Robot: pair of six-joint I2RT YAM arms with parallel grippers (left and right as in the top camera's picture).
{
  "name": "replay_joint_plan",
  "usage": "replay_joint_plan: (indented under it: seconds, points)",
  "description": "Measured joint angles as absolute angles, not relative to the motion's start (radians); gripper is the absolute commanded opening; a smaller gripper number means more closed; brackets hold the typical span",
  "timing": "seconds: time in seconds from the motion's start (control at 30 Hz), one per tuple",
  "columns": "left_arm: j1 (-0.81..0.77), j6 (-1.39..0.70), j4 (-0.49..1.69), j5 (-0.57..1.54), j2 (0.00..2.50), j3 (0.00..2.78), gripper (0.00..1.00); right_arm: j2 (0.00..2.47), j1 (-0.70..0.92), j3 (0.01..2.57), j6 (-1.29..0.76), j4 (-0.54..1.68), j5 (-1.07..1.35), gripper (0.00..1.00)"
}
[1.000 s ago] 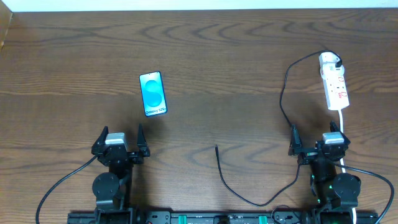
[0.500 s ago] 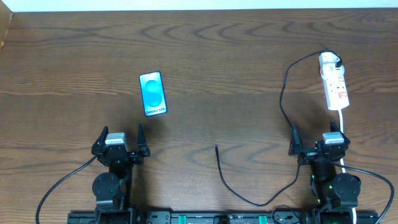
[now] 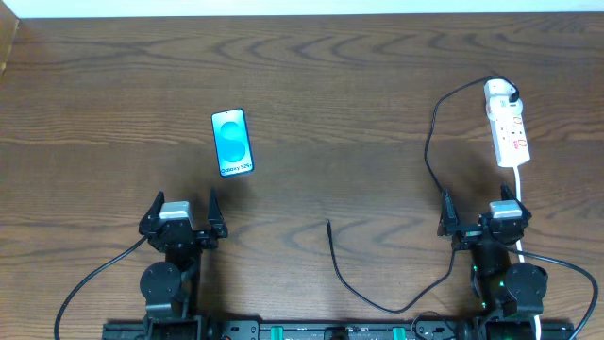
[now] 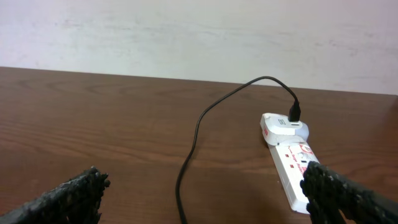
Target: Plug charger to phone and switch on socket
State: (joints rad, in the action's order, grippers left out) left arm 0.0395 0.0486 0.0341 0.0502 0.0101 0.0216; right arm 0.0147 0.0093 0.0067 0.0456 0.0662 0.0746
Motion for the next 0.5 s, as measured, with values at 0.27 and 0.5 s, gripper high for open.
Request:
replay_joint_plan:
  seconds: [0.27,0.5]
  points:
    - [0.039,0.049,0.064,0.050,0.047,0.040,0.92,0.015,0.009,0.007,0.046,0.067,0.075,0.99]
    - [0.039,0.049,0.079,0.047,0.200,0.132,0.92,0.014,0.009,0.007,0.046,0.067,0.075,0.99]
